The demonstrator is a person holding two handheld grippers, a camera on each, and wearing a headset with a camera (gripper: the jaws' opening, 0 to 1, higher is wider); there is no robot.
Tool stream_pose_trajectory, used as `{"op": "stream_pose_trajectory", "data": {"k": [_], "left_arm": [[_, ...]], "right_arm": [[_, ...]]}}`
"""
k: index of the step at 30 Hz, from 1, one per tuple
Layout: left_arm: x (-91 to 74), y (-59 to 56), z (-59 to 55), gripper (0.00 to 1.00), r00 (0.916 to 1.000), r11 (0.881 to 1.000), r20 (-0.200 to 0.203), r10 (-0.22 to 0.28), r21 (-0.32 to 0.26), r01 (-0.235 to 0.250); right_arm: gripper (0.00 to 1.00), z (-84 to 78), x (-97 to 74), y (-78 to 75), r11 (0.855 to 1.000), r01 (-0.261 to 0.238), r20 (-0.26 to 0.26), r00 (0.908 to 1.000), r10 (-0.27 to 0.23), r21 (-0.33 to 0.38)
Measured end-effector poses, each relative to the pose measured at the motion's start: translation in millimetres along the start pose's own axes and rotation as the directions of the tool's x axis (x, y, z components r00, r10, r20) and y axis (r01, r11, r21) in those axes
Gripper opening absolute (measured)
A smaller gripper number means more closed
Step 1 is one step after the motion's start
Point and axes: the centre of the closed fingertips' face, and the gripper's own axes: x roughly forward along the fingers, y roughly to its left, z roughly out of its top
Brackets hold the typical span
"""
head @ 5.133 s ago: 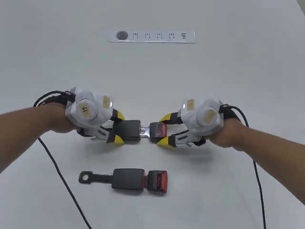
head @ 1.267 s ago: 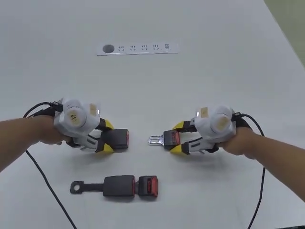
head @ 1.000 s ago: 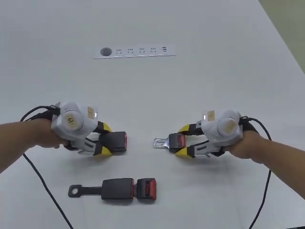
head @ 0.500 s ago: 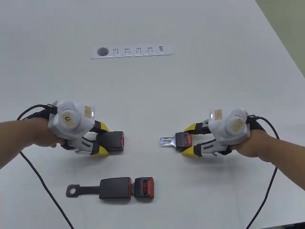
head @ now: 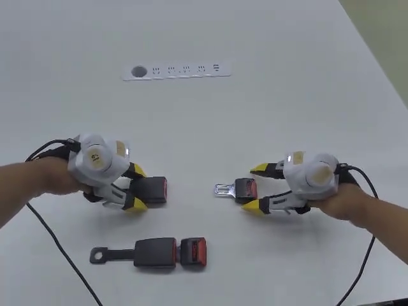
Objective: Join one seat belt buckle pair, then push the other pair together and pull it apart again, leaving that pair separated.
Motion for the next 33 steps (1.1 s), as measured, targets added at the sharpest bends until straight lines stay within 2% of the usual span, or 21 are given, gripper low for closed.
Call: {"op": "stream_pose_trajectory", "data": {"k": [2,3,5,6,7,8,10,12,14,16,17,18,19,21,23,24,25,26,28,29,33], "left_arm": [[-4.5,2.1,4.7,0.63,0.9987,0.997,0.033,0.038,-0.067,-0.036],[-6.8,3.0,6.5,0.68,0.9977,0.995,0.045,0.051,-0.083,-0.048],[-13.4,6.5,13.2,0.75,0.9903,0.987,0.094,0.102,-0.134,-0.089],[-16.7,7.4,14.7,0.77,0.9870,0.981,0.105,0.122,-0.162,-0.104],[-21.7,12.3,14.7,0.79,0.9784,0.966,0.112,0.174,-0.213,-0.147],[-24.4,14.3,15.5,0.82,0.9721,0.955,0.123,0.200,-0.246,-0.165],[-31.2,10.3,12.8,0.87,0.9693,0.938,0.118,0.216,-0.303,-0.172],[-38.1,10.0,16.4,0.90,0.9541,0.926,0.155,0.256,-0.324,-0.196],[-47.5,6.9,14.6,0.91,0.9385,0.902,0.167,0.302,-0.369,-0.225],[-52.1,4.4,15.1,0.94,0.9264,0.882,0.183,0.329,-0.409,-0.233],[-56.0,2.1,16.0,0.96,0.9153,0.871,0.198,0.351,-0.429,-0.241],[-59.0,1.3,15.5,0.97,0.9060,0.860,0.204,0.371,-0.443,-0.253],[-62.7,-0.6,14.2,0.97,0.8953,0.842,0.208,0.394,-0.473,-0.261],[-69.5,-4.2,13.6,0.98,0.8724,0.816,0.226,0.434,-0.510,-0.274],[-74.6,-11.2,10.5,0.99,0.8599,0.801,0.226,0.458,-0.525,-0.288],[-75.6,-12.4,9.7,1.00,0.8572,0.796,0.224,0.464,-0.530,-0.292],[-78.6,-16.6,8.3,1.00,0.8492,0.786,0.228,0.476,-0.543,-0.295],[-80.3,-19.8,7.4,1.00,0.8456,0.779,0.229,0.482,-0.553,-0.294],[-86.2,-23.6,4.6,1.00,0.8299,0.765,0.237,0.505,-0.569,-0.303],[-90.5,-27.0,3.7,1.00,0.8174,0.755,0.244,0.522,-0.578,-0.309],[-102.3,-38.6,-3.0,1.00,0.7974,0.744,0.259,0.545,-0.588,-0.317]], "right_arm": [[0.65,2.4,-4.0,-4.2,0.999,0.040,0.015,0.9991,-0.040,0.016],[0.66,6.2,-5.3,-10.4,0.997,0.080,0.035,0.9961,-0.081,0.018],[0.68,9.3,-8.9,-13.8,0.990,0.128,0.050,0.9901,-0.131,0.054],[0.70,12.1,-10.8,-15.4,0.987,0.150,0.066,0.9859,-0.154,0.059],[0.72,14.8,-12.7,-16.9,0.981,0.179,0.079,0.9796,-0.185,0.076],[0.73,15.6,-13.6,-16.7,0.977,0.193,0.086,0.9758,-0.201,0.091],[0.75,16.9,-13.6,-12.3,0.975,0.207,0.080,0.9738,-0.213,0.078],[0.78,21.0,-14.6,-9.5,0.969,0.228,0.092,0.9672,-0.237,0.096],[0.81,26.3,-16.5,-7.4,0.959,0.250,0.114,0.9571,-0.266,0.135],[0.83,29.6,-17.7,-3.6,0.951,0.266,0.126,0.9498,-0.287,0.157],[0.84,30.6,-18.4,-2.2,0.948,0.274,0.127,0.9470,-0.295,0.161],[0.85,33.8,-19.9,-1.2,0.939,0.297,0.133,0.9375,-0.322,0.173],[0.86,36.0,-21.6,-0.3,0.932,0.310,0.142,0.9302,-0.338,0.187],[0.89,40.6,-22.9,2.8,0.923,0.320,0.167,0.9189,-0.357,0.215],[0.90,43.5,-23.6,9.4,0.916,0.325,0.174,0.9131,-0.369,0.235],[0.91,46.6,-23.4,14.5,0.910,0.313,0.190,0.9095,-0.370,0.273],[0.92,47.3,-23.9,16.9,0.910,0.316,0.193,0.9081,-0.372,0.267],[0.92,47.3,-24.3,19.5,0.909,0.324,0.188,0.9066,-0.378,0.263],[0.93,48.7,-25.6,25.1,0.904,0.330,0.191,0.9024,-0.386,0.271],[0.93,50.3,-25.0,30.3,0.903,0.316,0.200,0.9033,-0.380,0.290],[0.95,49.5,-24.9,41.2,0.904,0.324,0.193,0.9031,-0.383,0.280]]}}
